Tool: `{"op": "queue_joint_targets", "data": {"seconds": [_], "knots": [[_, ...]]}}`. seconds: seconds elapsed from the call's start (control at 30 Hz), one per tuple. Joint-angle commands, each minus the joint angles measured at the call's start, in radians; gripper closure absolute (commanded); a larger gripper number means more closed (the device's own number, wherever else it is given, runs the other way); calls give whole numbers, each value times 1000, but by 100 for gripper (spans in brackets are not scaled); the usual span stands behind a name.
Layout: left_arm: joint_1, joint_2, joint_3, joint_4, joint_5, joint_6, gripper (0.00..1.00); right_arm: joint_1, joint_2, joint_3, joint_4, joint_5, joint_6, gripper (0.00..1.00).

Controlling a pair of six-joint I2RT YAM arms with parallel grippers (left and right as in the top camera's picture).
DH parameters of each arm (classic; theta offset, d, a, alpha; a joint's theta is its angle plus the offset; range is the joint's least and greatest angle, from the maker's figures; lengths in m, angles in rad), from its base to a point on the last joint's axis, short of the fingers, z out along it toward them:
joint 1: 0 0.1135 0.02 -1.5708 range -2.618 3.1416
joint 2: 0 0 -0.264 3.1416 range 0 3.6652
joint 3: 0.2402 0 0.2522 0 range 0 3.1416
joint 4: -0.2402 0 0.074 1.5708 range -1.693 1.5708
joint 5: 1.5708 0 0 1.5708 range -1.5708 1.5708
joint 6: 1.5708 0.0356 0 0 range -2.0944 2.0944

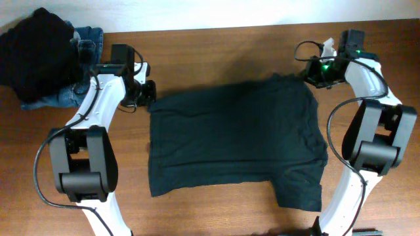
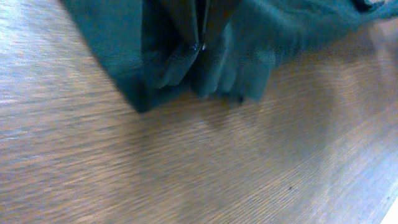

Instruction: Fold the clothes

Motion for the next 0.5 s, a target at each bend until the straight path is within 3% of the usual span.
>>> {"op": "queue_joint_targets", "data": {"seconds": [0.0, 0.47], "knots": [[28, -41, 7, -9, -10, 16, 99, -13, -68, -6, -37, -16, -19, 96], [28, -41, 7, -43, 14, 16, 99, -13, -72, -6, -148, 5, -64, 96]]}}
